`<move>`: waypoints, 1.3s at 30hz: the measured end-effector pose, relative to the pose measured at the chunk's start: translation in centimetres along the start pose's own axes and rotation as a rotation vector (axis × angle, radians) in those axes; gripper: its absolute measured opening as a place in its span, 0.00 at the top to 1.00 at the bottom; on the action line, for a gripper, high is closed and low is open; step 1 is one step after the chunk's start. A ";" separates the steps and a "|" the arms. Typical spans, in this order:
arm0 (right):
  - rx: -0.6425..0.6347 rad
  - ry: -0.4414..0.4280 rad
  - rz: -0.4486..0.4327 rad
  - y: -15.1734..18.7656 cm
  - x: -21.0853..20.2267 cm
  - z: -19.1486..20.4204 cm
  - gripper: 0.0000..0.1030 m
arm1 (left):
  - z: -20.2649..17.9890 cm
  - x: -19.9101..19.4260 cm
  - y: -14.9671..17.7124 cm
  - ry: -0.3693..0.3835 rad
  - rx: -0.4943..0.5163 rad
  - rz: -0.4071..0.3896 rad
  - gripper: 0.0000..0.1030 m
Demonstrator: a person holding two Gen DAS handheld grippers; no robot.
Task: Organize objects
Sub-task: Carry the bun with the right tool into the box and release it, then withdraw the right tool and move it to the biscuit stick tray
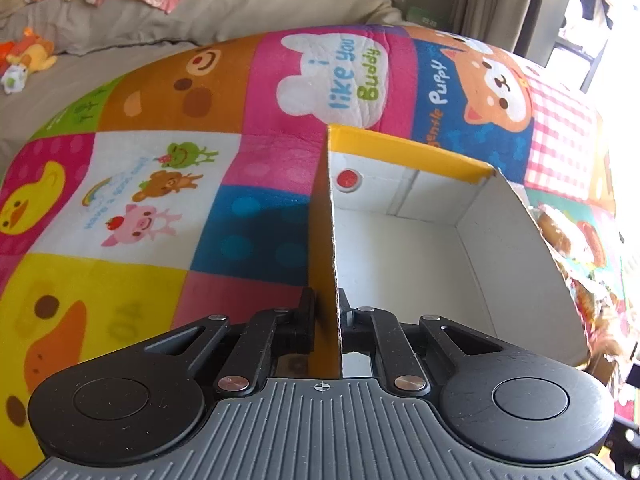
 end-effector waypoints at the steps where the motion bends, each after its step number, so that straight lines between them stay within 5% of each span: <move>1: -0.008 0.002 0.000 0.0 -0.3 -0.1 0.43 | -0.2 0.1 0.0 0.007 -0.015 0.004 0.90; 8: -0.014 0.063 -0.016 -1.7 -2.8 -2.0 0.43 | -1.5 0.8 0.5 -0.005 -0.064 0.019 0.90; 14: 0.092 -0.065 -0.089 -7.8 -5.1 -2.6 0.43 | -1.4 1.2 0.8 -0.010 -0.082 0.030 0.90; 19: 0.181 -0.185 -0.110 -14.1 -2.1 -1.5 0.38 | -1.3 1.5 0.8 -0.012 -0.101 0.043 0.89; 22: 0.187 -0.116 -0.116 -16.3 0.9 -1.7 0.31 | -0.9 1.4 0.9 0.001 -0.117 0.047 0.89; 28: -0.028 0.012 -0.133 -10.4 -1.8 -1.5 0.31 | -0.8 1.5 1.0 0.001 -0.133 0.045 0.88; 34: -0.213 0.048 -0.020 -1.5 -2.7 0.2 0.31 | -1.1 1.4 0.9 -0.008 -0.129 0.053 0.88; 39: -0.152 0.074 -0.016 -0.3 -0.6 -0.4 0.31 | -2.0 1.2 1.2 0.037 -0.034 0.066 0.85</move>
Point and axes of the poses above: each gripper's, at about its wrist camera, not at the fingertips, and x roughly the way its jaws point, z to its left, y to its underside, the point moved 5 cm from there along x, roughly the way its jaws point, and after that the axes turned 5 degrees about -y, right-handed, at the moved point
